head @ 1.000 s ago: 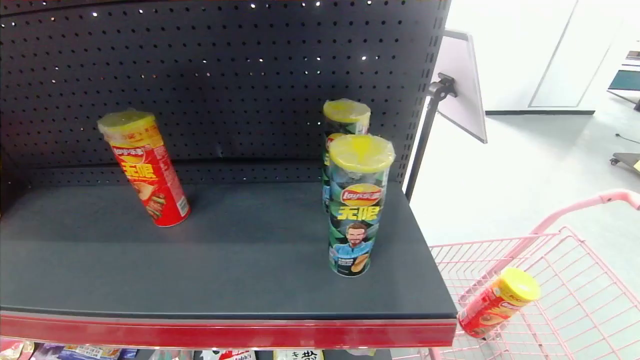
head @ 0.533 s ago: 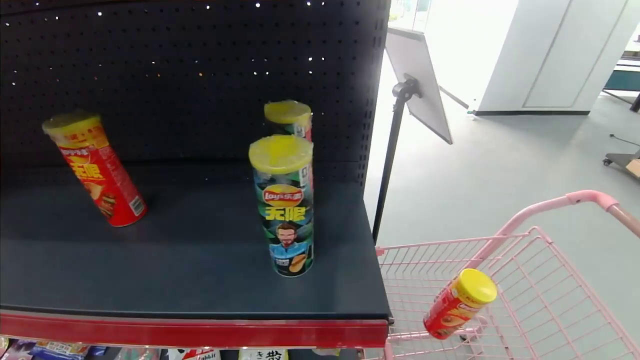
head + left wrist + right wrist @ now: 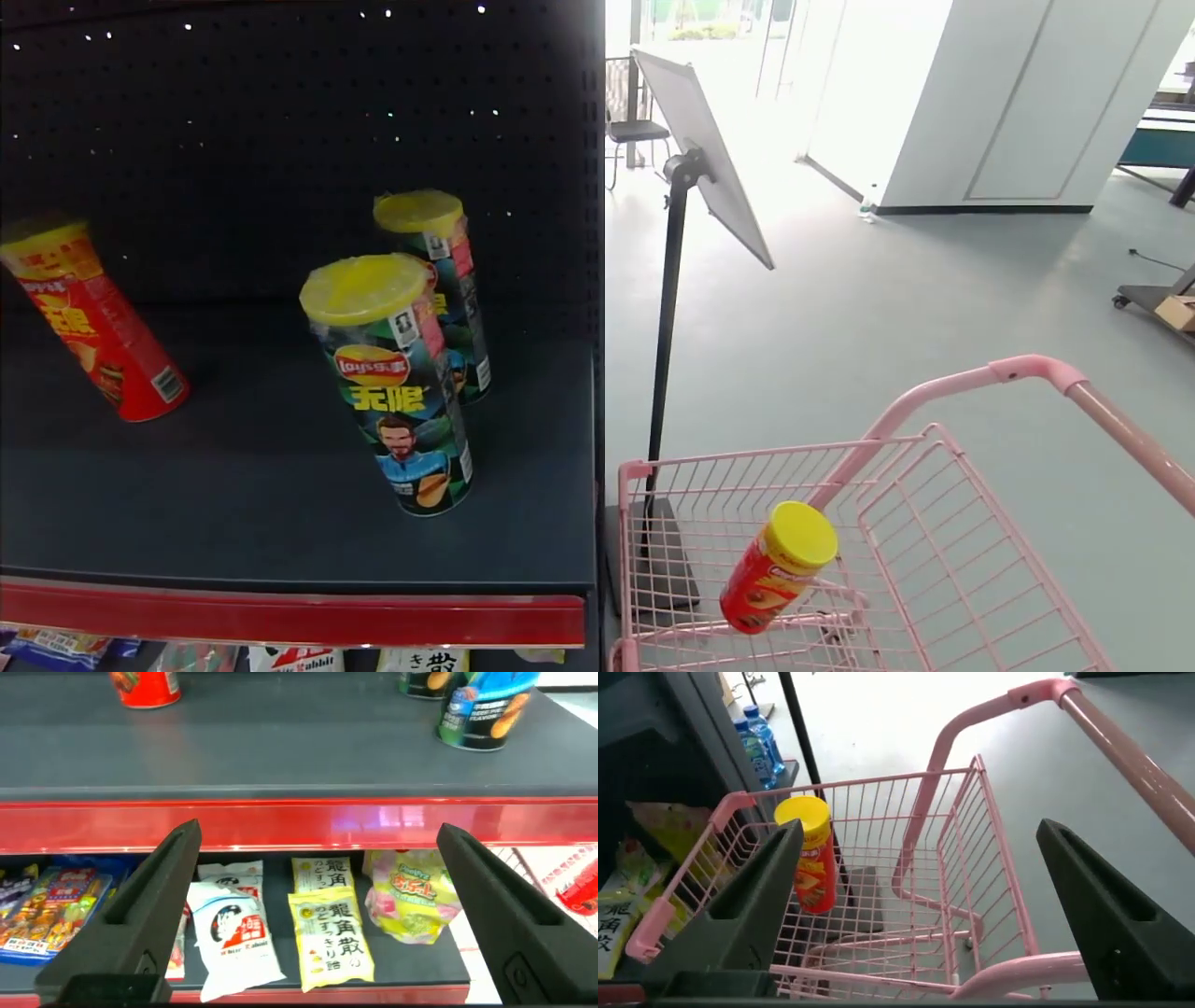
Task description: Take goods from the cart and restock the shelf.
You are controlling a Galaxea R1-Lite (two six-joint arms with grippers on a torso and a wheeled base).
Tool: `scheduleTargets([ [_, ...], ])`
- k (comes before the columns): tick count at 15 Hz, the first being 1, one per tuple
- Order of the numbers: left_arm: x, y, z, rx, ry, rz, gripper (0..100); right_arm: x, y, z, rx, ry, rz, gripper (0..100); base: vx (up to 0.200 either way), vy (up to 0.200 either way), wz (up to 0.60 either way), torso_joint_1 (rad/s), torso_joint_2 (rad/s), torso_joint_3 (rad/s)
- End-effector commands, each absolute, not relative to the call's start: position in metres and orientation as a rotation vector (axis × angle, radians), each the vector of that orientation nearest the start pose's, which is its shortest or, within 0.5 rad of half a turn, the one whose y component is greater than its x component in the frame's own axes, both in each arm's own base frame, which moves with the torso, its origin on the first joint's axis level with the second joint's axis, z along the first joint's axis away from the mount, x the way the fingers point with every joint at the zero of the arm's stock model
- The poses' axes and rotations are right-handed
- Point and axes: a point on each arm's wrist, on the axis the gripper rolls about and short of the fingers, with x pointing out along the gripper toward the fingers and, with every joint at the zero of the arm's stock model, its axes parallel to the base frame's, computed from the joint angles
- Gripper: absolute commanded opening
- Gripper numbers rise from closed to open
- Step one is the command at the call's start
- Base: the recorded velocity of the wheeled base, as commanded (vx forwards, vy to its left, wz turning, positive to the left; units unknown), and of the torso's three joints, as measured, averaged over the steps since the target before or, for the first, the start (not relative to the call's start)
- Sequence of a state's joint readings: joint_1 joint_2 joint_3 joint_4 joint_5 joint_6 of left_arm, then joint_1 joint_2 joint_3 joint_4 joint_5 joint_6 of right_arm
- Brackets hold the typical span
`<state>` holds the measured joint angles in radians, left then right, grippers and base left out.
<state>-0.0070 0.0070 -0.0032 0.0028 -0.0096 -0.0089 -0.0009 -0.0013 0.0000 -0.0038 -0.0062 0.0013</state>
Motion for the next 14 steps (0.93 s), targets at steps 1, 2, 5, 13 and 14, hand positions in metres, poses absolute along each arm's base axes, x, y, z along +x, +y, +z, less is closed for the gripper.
scheduleTargets([
  [1, -0.0225, 0.0000, 0.0762, -0.009, 0.008, -0.017, 100, -0.0228, -0.0001, 0.0760, 0.002, -0.005, -0.008, 100, 0.000, 0.000, 0.00, 0.000, 0.00, 0.000],
  [2, -0.0225, 0.0000, 0.0762, -0.009, 0.008, -0.017, 100, -0.0228, -0.0001, 0.0760, 0.000, -0.005, -0.008, 100, 0.000, 0.000, 0.00, 0.000, 0.00, 0.000],
  [5, -0.0225, 0.0000, 0.0762, -0.009, 0.008, -0.017, 100, -0.0228, -0.0001, 0.0760, -0.002, -0.005, -0.008, 100, 0.000, 0.000, 0.00, 0.000, 0.00, 0.000],
  [13, -0.0225, 0.0000, 0.0762, -0.009, 0.008, -0.017, 100, -0.0228, -0.0001, 0.0760, 0.002, -0.005, -0.006, 100, 0.000, 0.000, 0.00, -0.061, 0.15, 0.082],
  [14, -0.0225, 0.0000, 0.0762, -0.009, 0.008, -0.017, 100, -0.0228, -0.0001, 0.0760, 0.002, -0.005, -0.006, 100, 0.000, 0.000, 0.00, -0.159, 0.36, 0.212],
])
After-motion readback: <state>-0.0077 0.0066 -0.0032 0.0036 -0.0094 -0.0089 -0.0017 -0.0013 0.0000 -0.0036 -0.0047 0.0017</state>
